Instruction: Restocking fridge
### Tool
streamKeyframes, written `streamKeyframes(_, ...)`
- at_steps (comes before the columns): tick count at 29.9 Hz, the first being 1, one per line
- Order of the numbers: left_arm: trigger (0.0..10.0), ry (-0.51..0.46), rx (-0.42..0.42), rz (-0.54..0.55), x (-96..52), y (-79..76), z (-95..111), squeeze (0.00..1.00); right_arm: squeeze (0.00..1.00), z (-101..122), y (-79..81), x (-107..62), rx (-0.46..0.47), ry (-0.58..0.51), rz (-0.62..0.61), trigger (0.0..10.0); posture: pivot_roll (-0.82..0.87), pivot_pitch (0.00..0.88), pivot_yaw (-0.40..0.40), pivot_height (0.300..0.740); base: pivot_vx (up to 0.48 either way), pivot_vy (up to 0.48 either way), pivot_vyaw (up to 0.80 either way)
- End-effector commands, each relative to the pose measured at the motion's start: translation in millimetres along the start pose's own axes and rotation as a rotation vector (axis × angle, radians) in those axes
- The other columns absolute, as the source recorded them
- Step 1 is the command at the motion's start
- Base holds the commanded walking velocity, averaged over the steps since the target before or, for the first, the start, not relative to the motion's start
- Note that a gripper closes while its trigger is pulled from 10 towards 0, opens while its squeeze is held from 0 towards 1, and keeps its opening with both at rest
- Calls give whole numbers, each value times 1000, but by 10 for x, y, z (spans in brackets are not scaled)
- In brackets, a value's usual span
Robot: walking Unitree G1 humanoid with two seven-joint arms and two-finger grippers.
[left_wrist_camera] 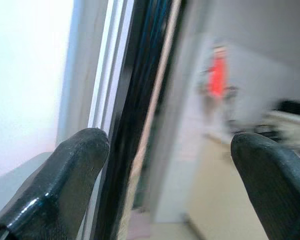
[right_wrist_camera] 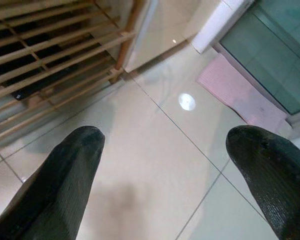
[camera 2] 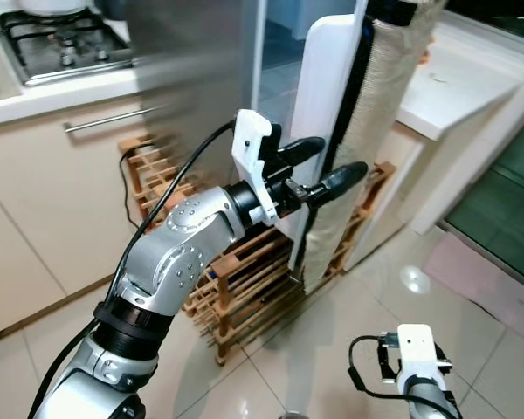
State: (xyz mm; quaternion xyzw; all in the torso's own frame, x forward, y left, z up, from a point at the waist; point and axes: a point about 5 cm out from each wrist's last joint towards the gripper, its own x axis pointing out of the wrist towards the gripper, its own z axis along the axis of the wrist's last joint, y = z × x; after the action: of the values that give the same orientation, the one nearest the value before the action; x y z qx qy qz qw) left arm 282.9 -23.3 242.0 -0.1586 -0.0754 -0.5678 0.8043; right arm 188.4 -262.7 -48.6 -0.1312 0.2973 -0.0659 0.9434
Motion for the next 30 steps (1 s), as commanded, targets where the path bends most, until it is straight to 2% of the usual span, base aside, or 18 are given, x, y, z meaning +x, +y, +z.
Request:
streamKeyframes(1,10000,-100,-16,-131,212,-245,248,0,94,52,0,24,-23,-19,2,10000,-122,0,-36,740,0,0,0)
streamKeyframes(2,10000,-135,-56,-153,148,-229,352,0,90,50,13,35,-26,-6,12,10000,-121,0,-37,740,0,0,0)
streamKeyframes(4,10000,-147,-68,-157,129,-223,383,0,90,47,15,37,-27,-1,14,10000,-121,0,-37,740,0,0,0)
streamKeyframes(7,10000,-188,-127,-205,-63,-189,572,0,90,16,30,52,-10,53,34,10000,-114,0,-36,740,0,0,0)
streamKeyframes(9,10000,-189,-151,-209,-254,-119,652,0,90,-11,25,64,23,104,33,10000,-105,0,-37,740,0,0,0)
streamKeyframes(14,10000,-143,-157,-123,-521,38,639,0,78,-136,-19,33,42,211,5,10000,-86,0,-49,740,0,0,0)
streamKeyframes(16,10000,-113,-138,-17,-628,160,576,0,82,-127,-13,42,40,215,6,10000,-77,0,-46,740,0,0,0)
streamKeyframes(17,10000,-113,-138,-17,-628,160,576,0,82,-127,-13,42,40,215,6,10000,-77,0,-46,740,0,0,0)
streamKeyframes(18,10000,-83,-109,121,-695,302,492,0,82,2,11,98,13,152,17,10000,-77,0,-42,740,0,0,0)
streamKeyframes(20,10000,-48,-69,230,-752,408,406,0,78,119,36,144,-7,97,30,10000,-77,0,-41,740,0,0,0)
streamKeyframes(21,10000,-10,-20,299,-792,465,342,0,82,191,47,171,-11,64,32,10000,-76,0,-40,740,0,0,0)
streamKeyframes(23,10000,90,105,514,-951,627,140,0,75,394,75,241,13,-18,32,10000,-72,0,-37,740,0,0,0)
streamKeyframes(24,10000,90,105,514,-951,627,140,0,75,394,75,241,13,-18,32,10000,-72,0,-37,740,0,0,0)
streamKeyframes(25,10000,141,154,702,-1169,738,-49,0,63,605,87,306,50,-93,19,10000,-66,0,-36,740,0,0,0)
streamKeyframes(26,10000,159,182,765,-1252,761,-113,0,63,677,90,327,67,-116,12,10000,-66,0,-36,740,0,0,0)
streamKeyframes(28,10000,149,169,884,-1385,791,-198,0,55,789,104,359,85,-146,5,10000,-59,0,-35,740,0,0,0)
streamKeyframes(29,10000,149,169,884,-1385,791,-198,0,55,789,104,359,85,-146,5,10000,-59,0,-35,740,0,0,0)
streamKeyframes(30,10000,131,202,971,-1486,774,-254,0,39,896,113,387,104,-176,-1,10000,-53,0,-35,740,0,0,0)
